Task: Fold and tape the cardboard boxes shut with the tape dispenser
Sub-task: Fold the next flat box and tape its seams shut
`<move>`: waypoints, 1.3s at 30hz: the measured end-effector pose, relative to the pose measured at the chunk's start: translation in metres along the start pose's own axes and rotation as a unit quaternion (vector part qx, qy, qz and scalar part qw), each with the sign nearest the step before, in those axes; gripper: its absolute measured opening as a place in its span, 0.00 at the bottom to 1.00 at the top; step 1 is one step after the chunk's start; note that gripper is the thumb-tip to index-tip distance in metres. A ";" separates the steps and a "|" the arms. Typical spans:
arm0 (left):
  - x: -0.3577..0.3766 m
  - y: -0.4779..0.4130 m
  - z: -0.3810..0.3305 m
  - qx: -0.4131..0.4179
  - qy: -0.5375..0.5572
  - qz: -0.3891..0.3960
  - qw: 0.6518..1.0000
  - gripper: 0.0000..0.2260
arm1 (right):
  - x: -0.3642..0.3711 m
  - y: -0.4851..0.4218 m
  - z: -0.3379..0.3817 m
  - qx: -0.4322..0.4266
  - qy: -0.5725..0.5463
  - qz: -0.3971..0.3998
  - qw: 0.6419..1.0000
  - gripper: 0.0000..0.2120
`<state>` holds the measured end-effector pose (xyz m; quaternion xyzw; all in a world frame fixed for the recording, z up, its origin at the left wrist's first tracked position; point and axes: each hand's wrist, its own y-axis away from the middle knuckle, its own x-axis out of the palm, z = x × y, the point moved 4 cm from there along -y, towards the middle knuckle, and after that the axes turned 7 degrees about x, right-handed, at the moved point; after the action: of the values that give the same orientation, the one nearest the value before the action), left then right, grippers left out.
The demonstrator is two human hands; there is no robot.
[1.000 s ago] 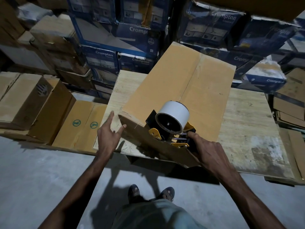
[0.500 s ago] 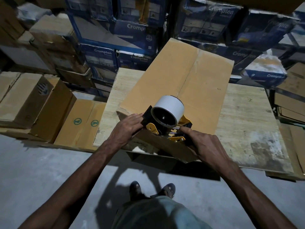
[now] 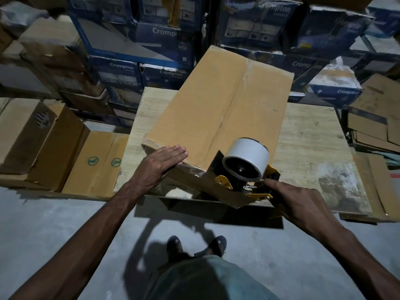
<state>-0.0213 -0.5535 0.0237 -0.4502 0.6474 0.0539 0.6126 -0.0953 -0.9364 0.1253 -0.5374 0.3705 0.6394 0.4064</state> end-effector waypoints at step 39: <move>0.062 -0.049 -0.099 0.077 -0.027 0.020 0.996 0.34 | -0.023 0.078 -0.068 0.056 0.051 0.018 0.997 0.36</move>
<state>-0.0532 -0.6758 0.0196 -0.3869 0.6417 0.0286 0.6616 -0.1385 -1.0315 0.1409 -0.5390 0.4355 0.5969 0.4044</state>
